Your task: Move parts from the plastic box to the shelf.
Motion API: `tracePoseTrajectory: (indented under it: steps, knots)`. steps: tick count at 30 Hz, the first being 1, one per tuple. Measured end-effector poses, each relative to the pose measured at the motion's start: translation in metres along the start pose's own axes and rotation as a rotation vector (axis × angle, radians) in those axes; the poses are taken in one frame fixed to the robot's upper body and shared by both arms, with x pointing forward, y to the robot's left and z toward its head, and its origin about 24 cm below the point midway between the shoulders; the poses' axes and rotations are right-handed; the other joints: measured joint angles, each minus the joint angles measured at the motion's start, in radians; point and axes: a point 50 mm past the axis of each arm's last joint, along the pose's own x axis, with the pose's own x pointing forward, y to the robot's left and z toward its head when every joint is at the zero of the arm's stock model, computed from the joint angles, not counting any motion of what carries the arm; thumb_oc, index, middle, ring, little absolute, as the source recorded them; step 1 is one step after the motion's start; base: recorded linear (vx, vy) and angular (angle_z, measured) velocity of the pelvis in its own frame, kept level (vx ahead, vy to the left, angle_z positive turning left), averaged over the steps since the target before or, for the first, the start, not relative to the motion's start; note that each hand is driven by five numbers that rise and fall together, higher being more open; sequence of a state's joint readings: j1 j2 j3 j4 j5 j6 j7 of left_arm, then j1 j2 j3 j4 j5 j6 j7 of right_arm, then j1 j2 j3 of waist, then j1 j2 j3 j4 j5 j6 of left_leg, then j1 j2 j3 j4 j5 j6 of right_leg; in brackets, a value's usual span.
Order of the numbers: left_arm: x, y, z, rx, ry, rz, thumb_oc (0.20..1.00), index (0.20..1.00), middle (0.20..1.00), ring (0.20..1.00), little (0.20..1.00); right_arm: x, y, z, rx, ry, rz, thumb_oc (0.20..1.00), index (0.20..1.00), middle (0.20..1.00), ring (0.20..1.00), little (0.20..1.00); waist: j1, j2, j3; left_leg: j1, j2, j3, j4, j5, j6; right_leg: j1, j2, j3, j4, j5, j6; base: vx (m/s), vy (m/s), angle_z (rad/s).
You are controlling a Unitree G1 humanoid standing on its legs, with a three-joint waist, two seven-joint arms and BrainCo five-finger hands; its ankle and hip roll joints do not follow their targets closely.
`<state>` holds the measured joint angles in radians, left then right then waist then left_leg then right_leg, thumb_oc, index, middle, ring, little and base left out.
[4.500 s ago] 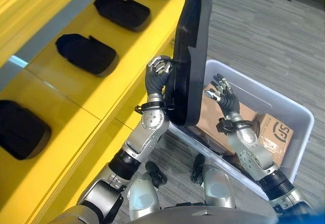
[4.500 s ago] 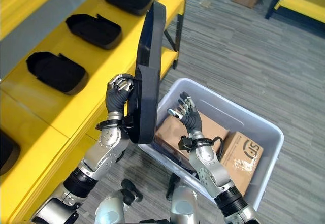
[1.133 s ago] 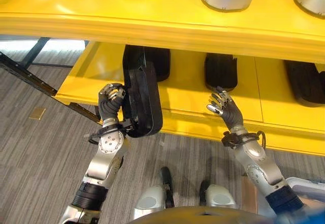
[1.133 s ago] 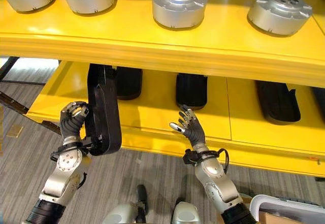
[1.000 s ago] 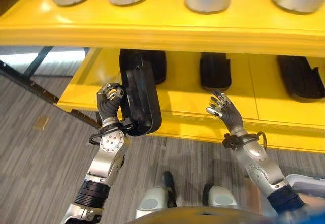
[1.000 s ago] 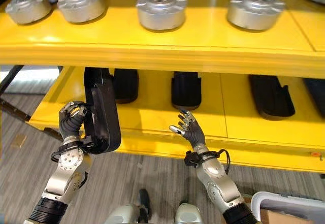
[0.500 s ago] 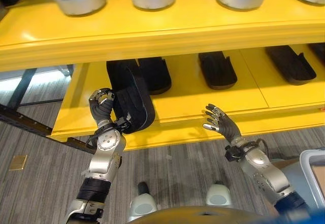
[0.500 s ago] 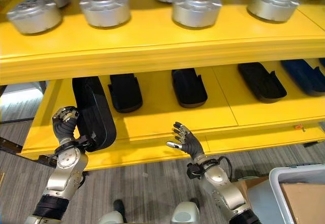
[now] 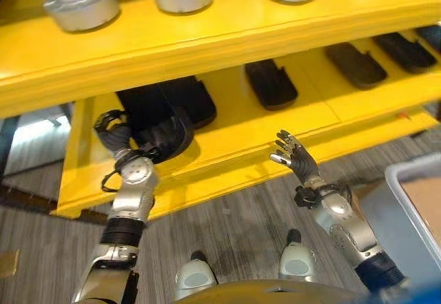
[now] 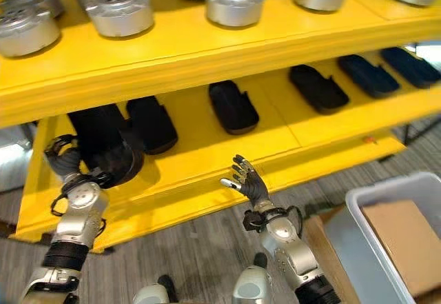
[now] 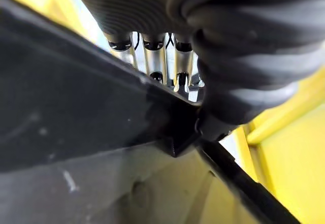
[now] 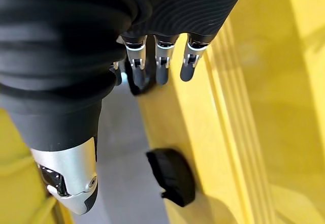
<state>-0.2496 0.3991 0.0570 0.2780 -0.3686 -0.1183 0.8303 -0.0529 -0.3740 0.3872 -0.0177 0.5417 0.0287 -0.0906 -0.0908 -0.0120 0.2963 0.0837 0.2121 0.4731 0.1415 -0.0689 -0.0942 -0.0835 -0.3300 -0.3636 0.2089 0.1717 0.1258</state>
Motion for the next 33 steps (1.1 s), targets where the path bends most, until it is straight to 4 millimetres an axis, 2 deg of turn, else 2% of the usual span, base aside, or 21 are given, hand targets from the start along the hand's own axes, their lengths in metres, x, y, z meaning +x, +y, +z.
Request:
tracePoseTrajectory:
  steps: [1,2,3,4,6,9,13,18,26,29,30,32,33]
  knots:
    - [0.002,0.001,0.003,0.012,-0.022,0.000,0.200,0.200,0.200,0.200,0.200,-0.004,0.001,-0.004,-0.003,0.020,0.000,1.000,1.000,1.000,1.000,1.000,0.001,-0.006,-0.003,0.000,-0.009,-0.015,-0.027,0.011,0.005,0.004,0.051,-0.004,0.058,-0.132,0.042,0.03,0.021,-0.03]
    - [0.004,0.004,0.004,0.027,-0.038,0.002,0.200,0.200,0.200,0.200,0.200,-0.004,0.001,-0.003,-0.008,0.021,0.005,1.000,1.000,1.000,1.000,1.000,0.002,-0.010,-0.004,0.000,-0.017,-0.017,-0.044,0.027,0.008,0.014,0.082,-0.005,0.048,-0.196,0.025,0.07,-0.030,0.20]
    - [0.004,0.006,0.004,0.043,-0.044,0.005,0.200,0.200,0.200,0.200,0.200,-0.004,0.000,0.000,-0.016,0.012,0.006,1.000,1.000,1.000,1.000,1.000,-0.004,-0.008,-0.002,-0.006,-0.028,-0.033,-0.071,0.050,0.012,0.026,0.110,0.023,0.011,-0.212,-0.009,0.08,-0.042,0.38]
    - [0.002,0.007,0.001,0.055,-0.039,-0.005,0.200,0.200,0.200,0.200,0.200,-0.006,-0.003,-0.001,-0.014,0.014,-0.004,1.000,1.000,1.000,1.000,1.000,-0.011,0.004,0.002,-0.006,-0.041,-0.050,-0.092,0.064,0.012,0.033,0.126,0.046,-0.007,-0.212,-0.011,0.08,-0.043,0.48]
    - [-0.001,0.013,-0.005,0.110,-0.036,-0.009,0.200,0.200,0.200,0.200,0.200,-0.010,-0.011,-0.003,-0.043,0.037,-0.015,1.000,1.000,1.000,1.000,1.000,-0.005,0.030,0.003,0.004,-0.048,-0.057,-0.125,0.092,0.021,0.041,0.134,0.047,-0.021,-0.204,-0.030,0.04,-0.012,0.24]
    - [0.005,0.018,-0.008,0.132,-0.034,0.032,0.200,0.200,0.200,0.200,0.200,-0.009,-0.017,-0.002,-0.076,0.048,-0.017,1.000,1.000,1.000,1.000,1.000,-0.006,0.043,-0.003,0.006,-0.047,-0.055,-0.125,0.096,0.016,0.047,0.139,0.045,-0.038,-0.198,-0.037,0.05,-0.001,-0.01]
    - [0.025,0.021,-0.003,0.178,-0.049,0.106,0.200,0.200,0.200,0.200,0.200,-0.006,-0.019,0.000,-0.089,0.044,-0.018,1.000,1.000,1.000,1.000,1.000,-0.026,0.048,-0.005,0.003,-0.051,-0.043,-0.125,0.093,0.021,0.045,0.140,0.055,-0.056,-0.188,-0.039,0.00,0.002,-0.09]
    - [0.030,0.017,0.004,0.141,-0.078,0.127,0.200,0.200,0.200,0.200,0.200,-0.006,-0.019,0.001,-0.092,0.044,-0.015,1.000,1.000,1.000,1.000,1.000,-0.026,0.060,-0.009,-0.010,-0.051,-0.041,-0.123,0.092,0.023,0.031,0.141,0.060,-0.061,-0.189,-0.039,-0.02,-0.049,-0.04]
    - [0.033,0.029,-0.015,0.239,-0.020,0.159,0.200,0.200,0.200,0.200,0.200,-0.007,-0.018,-0.001,-0.119,0.061,0.004,1.000,1.000,1.000,1.000,1.000,-0.025,0.079,-0.009,-0.027,-0.050,-0.041,-0.114,0.089,0.027,0.008,0.135,0.059,-0.032,-0.205,-0.036,0.02,-0.075,0.02]
    - [0.039,0.038,-0.019,0.304,-0.008,0.175,0.200,0.200,0.200,0.200,0.200,-0.006,-0.018,0.000,-0.133,0.061,0.014,1.000,1.000,1.000,1.000,1.000,-0.016,0.078,-0.009,-0.067,-0.041,-0.048,-0.032,0.059,0.028,-0.049,0.117,0.078,0.065,-0.255,-0.047,0.03,-0.070,-0.07]
    - [0.040,0.040,-0.020,0.320,-0.006,0.180,0.200,0.200,0.200,0.200,0.200,-0.004,-0.018,0.002,-0.138,0.057,0.017,1.000,1.000,1.000,1.000,1.000,-0.001,0.077,-0.005,-0.075,-0.035,-0.061,0.006,0.053,0.016,-0.077,0.116,0.100,0.103,-0.279,-0.057,0.03,0.029,-0.25]
    - [0.042,0.051,-0.026,0.360,0.014,0.203,0.200,0.200,0.200,0.200,0.200,-0.002,-0.018,0.003,-0.144,0.055,0.027,1.000,1.000,1.000,1.000,1.000,0.008,0.066,0.000,-0.115,-0.019,-0.126,0.120,0.050,0.006,-0.082,0.109,0.133,0.129,-0.303,-0.073,0.00,0.206,-0.33]
    - [0.041,0.058,-0.030,0.380,0.026,0.214,0.200,0.200,0.200,0.200,0.200,-0.002,-0.019,0.004,-0.149,0.054,0.027,1.000,1.000,1.000,1.000,1.000,0.015,0.073,-0.005,-0.114,-0.013,-0.136,0.137,0.059,0.009,-0.078,0.112,0.145,0.123,-0.302,-0.076,-0.08,0.444,-0.44]
